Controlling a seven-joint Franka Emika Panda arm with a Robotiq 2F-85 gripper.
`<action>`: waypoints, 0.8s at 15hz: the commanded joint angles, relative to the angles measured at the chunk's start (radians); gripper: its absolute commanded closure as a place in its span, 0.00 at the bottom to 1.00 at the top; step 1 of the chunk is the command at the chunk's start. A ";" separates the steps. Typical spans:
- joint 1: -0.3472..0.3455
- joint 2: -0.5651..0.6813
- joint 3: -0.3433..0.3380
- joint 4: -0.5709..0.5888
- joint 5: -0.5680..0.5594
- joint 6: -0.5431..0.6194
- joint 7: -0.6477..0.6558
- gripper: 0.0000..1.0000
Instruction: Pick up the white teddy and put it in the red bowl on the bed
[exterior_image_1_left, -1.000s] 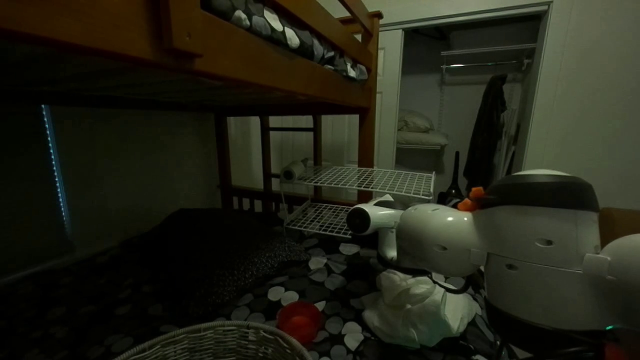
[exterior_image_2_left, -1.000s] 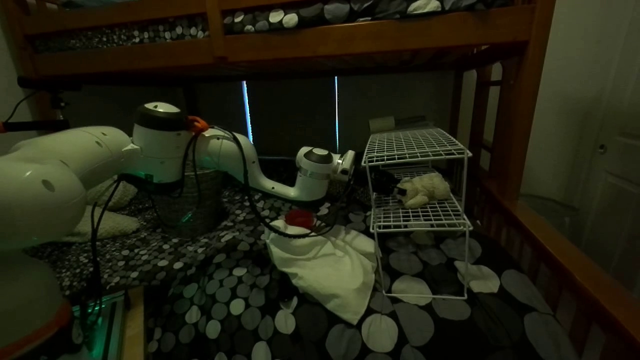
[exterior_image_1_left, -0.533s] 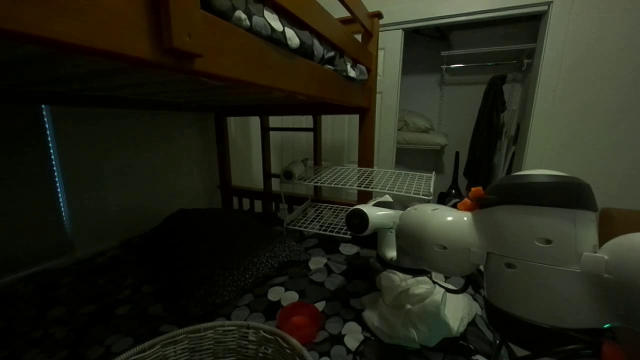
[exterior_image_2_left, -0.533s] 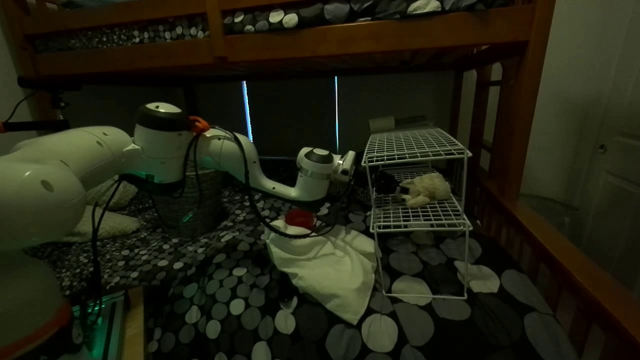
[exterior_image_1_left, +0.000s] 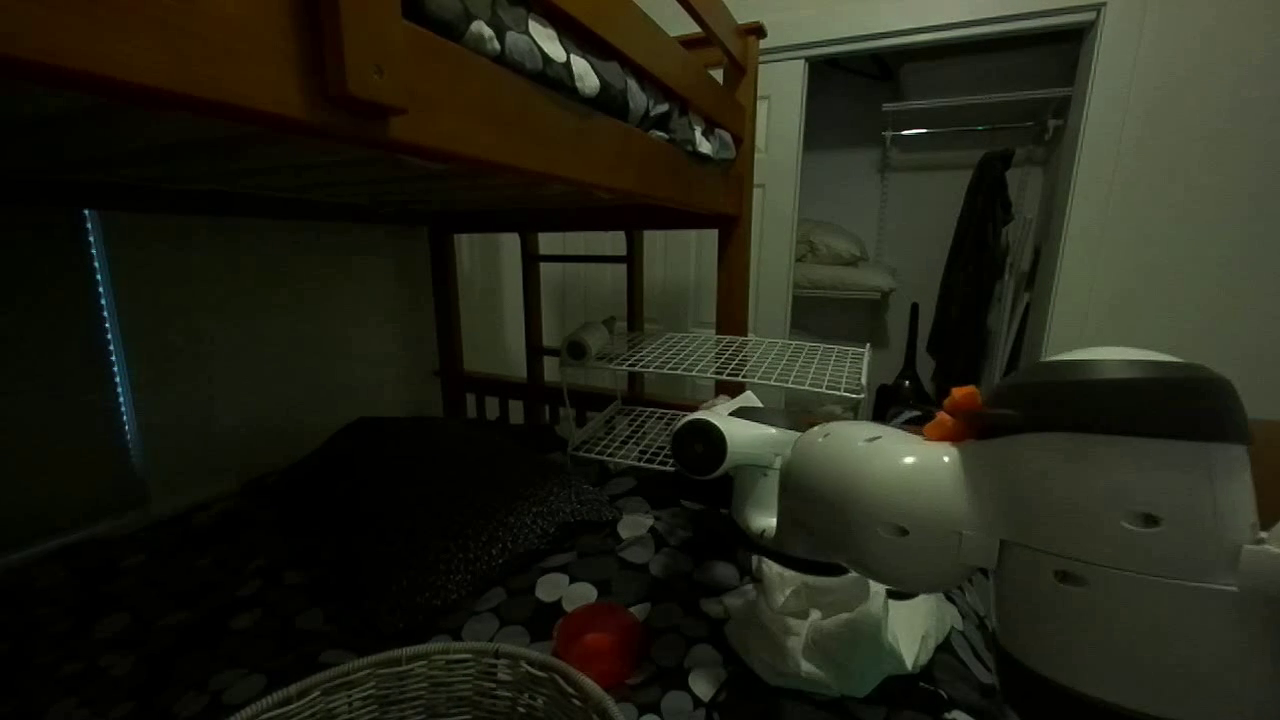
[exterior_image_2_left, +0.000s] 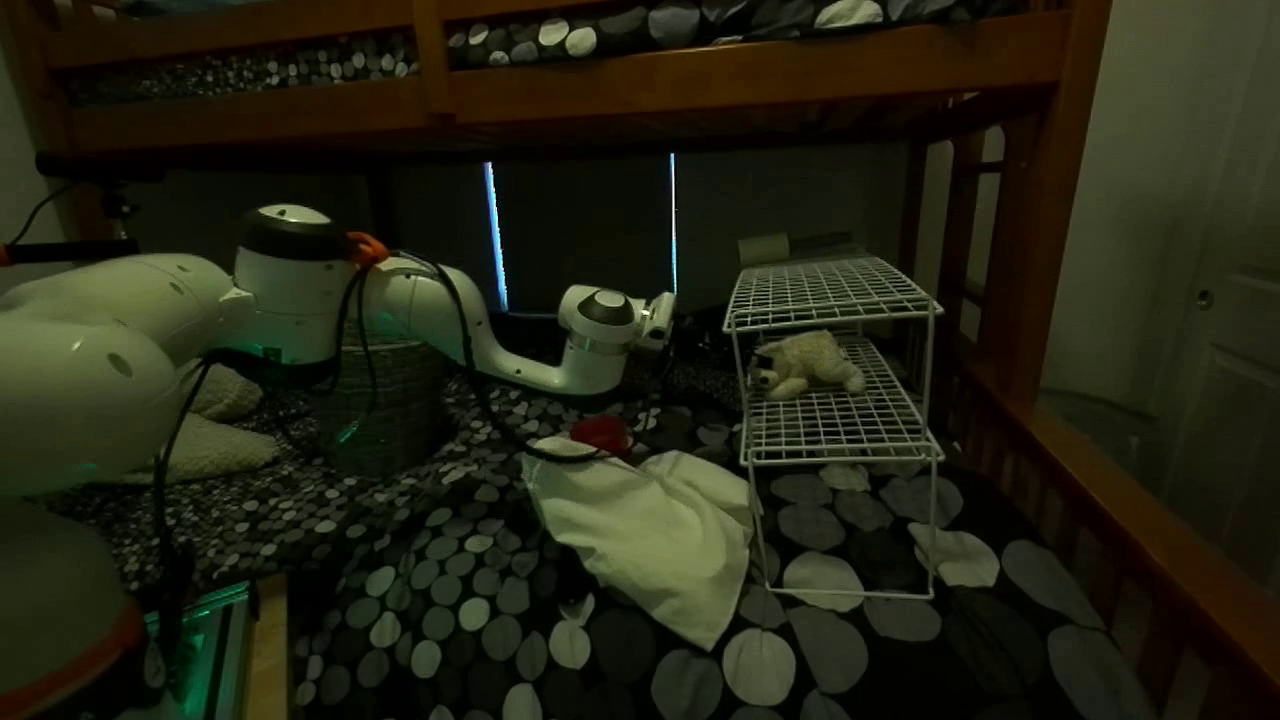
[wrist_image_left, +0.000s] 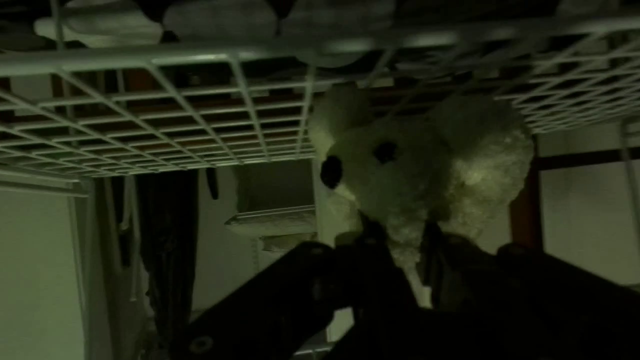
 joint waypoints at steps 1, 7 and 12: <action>0.166 0.004 -0.031 -0.156 0.081 0.164 -0.049 0.95; 0.310 0.308 0.109 -0.408 0.096 0.516 -0.261 0.95; 0.279 0.559 0.165 -0.631 -0.243 0.720 -0.273 0.95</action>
